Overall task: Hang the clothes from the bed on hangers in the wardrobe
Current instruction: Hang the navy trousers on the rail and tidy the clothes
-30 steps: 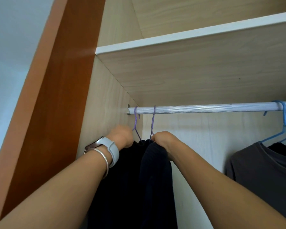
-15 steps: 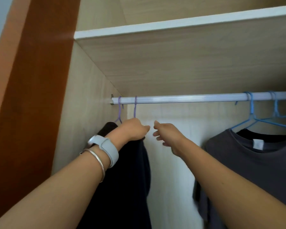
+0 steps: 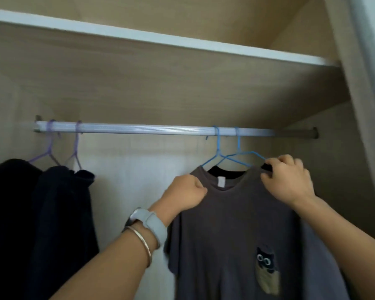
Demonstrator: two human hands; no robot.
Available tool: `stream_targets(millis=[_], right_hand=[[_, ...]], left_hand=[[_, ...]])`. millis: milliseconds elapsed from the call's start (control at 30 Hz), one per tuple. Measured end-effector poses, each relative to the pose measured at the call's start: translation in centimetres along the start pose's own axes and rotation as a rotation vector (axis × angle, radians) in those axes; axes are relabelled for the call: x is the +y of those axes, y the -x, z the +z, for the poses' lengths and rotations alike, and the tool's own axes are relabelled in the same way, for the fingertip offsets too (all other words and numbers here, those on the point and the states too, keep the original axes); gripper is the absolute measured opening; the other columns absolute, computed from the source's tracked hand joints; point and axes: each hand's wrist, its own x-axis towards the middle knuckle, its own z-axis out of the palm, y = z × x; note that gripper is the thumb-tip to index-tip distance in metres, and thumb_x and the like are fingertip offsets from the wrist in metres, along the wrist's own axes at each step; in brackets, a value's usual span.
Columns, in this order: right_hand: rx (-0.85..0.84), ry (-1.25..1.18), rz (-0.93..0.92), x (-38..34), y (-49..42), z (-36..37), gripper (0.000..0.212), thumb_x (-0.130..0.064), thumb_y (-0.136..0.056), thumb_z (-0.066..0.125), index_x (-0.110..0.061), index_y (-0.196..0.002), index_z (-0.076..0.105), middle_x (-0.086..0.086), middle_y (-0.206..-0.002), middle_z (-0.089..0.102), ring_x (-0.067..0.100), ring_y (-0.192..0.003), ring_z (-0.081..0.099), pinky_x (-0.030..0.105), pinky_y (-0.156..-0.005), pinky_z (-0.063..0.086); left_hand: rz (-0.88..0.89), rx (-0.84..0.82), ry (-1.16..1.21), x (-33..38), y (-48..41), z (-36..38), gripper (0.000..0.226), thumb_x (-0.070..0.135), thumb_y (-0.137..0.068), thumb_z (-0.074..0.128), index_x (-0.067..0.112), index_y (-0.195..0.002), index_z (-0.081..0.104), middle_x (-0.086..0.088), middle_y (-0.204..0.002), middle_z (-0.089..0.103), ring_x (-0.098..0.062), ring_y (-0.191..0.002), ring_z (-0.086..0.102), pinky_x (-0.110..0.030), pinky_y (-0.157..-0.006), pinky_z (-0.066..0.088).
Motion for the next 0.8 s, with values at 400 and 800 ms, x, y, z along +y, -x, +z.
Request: stream_targets(millis=[400,800], right_hand=[[-0.296,-0.513,-0.284,-1.0,1.6,0.5,0.050,-0.049,-0.091,0.040,-0.010,-0.064,0.055,0.003,-0.069,0.064,0.023,-0.076,0.061,0.034,-0.067,0.042],[-0.219,-0.238,0.005,3.1,-3.7,1.6,0.034,-0.035,-0.094,0.042,-0.007,-0.094,0.062,0.023,-0.114,0.062,0.039,-0.108,0.057,0.037,-0.080,0.044]], left_hand=[[-0.223,0.083,0.863,6.3,-5.9,6.0,0.022,0.022,-0.090,0.052,0.004,-0.095,0.064,-0.007,-0.088,0.063,-0.020,-0.087,0.056,-0.024,-0.069,0.041],[-0.331,0.236,0.854,3.5,-6.1,3.8,0.030,0.008,-0.086,0.042,0.010,-0.058,0.053,-0.003,-0.060,0.057,-0.027,-0.077,0.059,-0.032,-0.080,0.049]])
